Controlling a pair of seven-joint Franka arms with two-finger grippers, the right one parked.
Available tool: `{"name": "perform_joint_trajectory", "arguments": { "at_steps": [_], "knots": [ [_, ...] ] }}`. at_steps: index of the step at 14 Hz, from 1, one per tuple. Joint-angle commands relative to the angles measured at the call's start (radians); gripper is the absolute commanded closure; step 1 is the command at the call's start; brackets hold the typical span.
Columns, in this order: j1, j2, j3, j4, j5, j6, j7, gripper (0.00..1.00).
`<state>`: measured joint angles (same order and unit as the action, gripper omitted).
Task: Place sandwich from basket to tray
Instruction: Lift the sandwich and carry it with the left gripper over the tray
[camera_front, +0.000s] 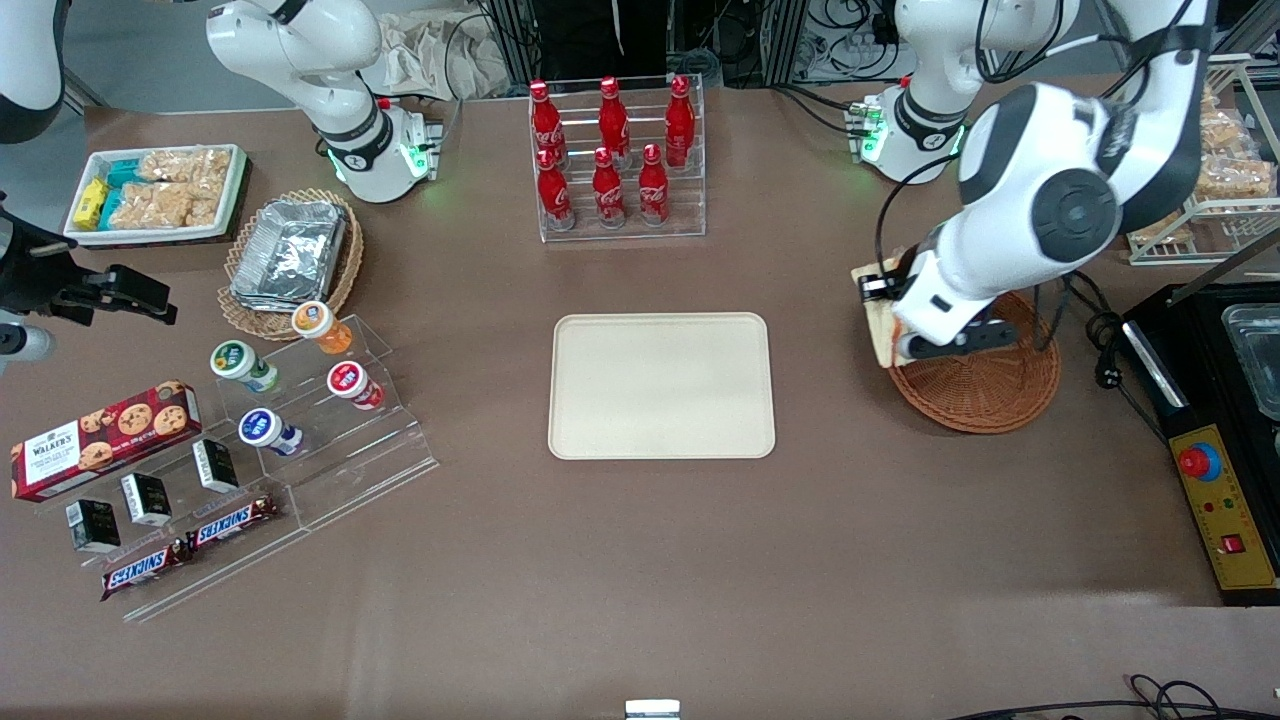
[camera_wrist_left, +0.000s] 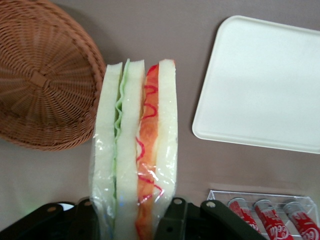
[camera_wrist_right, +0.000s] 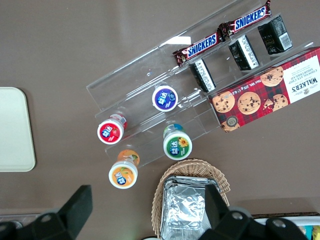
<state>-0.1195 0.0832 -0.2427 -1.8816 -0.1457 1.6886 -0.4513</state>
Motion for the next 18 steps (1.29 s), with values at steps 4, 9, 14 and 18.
{"name": "perform_joint_trajectory", "arguments": {
  "at_steps": [4, 9, 14, 18],
  "knots": [
    [-0.077, 0.223, -0.073, 0.179, 0.107, 0.012, -0.118, 0.65],
    [-0.13, 0.338, -0.073, 0.19, 0.123, 0.15, -0.201, 0.65],
    [-0.181, 0.434, -0.07, 0.185, 0.13, 0.247, -0.247, 0.66],
    [-0.213, 0.492, -0.07, 0.183, 0.17, 0.301, -0.271, 0.66]
  ]
}}
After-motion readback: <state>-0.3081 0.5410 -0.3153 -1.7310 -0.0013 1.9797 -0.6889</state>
